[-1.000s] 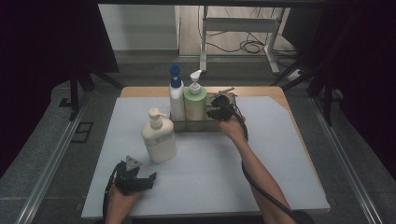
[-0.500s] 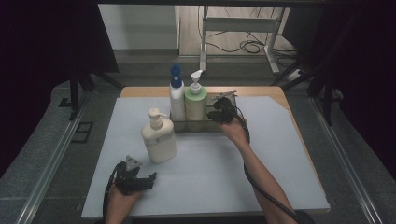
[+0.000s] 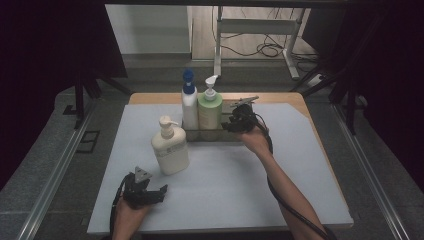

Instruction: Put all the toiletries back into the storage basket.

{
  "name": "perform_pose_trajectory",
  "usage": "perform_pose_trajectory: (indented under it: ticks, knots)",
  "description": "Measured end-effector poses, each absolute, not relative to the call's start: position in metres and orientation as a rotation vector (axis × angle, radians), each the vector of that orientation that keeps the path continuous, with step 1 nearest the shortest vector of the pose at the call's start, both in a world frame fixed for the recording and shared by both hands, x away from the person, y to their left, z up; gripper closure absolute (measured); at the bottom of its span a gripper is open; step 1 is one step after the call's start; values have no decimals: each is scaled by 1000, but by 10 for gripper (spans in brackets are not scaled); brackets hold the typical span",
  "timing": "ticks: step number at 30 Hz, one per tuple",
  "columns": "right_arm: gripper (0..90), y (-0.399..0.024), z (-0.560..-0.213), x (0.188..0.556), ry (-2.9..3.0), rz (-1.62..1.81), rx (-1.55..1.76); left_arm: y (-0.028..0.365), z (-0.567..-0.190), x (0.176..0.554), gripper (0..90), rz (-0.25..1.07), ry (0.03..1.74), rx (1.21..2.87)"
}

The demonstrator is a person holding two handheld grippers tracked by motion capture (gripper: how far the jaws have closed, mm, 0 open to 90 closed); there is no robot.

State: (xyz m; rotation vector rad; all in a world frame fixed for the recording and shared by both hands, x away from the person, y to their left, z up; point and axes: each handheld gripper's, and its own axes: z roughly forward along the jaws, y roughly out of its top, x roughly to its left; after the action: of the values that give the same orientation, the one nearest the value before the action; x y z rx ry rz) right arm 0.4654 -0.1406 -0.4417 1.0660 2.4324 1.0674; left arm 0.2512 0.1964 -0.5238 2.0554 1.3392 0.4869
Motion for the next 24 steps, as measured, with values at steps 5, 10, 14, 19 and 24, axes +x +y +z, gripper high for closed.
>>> perform_pose_trajectory:
  ticks: [5,10,14,19,24]
  knots:
    - [437,-149,-438,459,2431,1094,1045,196,-524,251,132,484,1344,2052]
    - [349,-153,-435,449,2457,1096,1004,196,-524,251,133,484,1346,2051]
    - [316,-154,-431,439,2480,1089,968,196,-524,251,134,486,1345,2049]
    - [245,-154,-424,426,2486,1095,931,196,-524,251,133,488,1344,2049]
    - [156,-153,-421,412,2511,1087,879,196,-524,251,132,490,1344,2049]
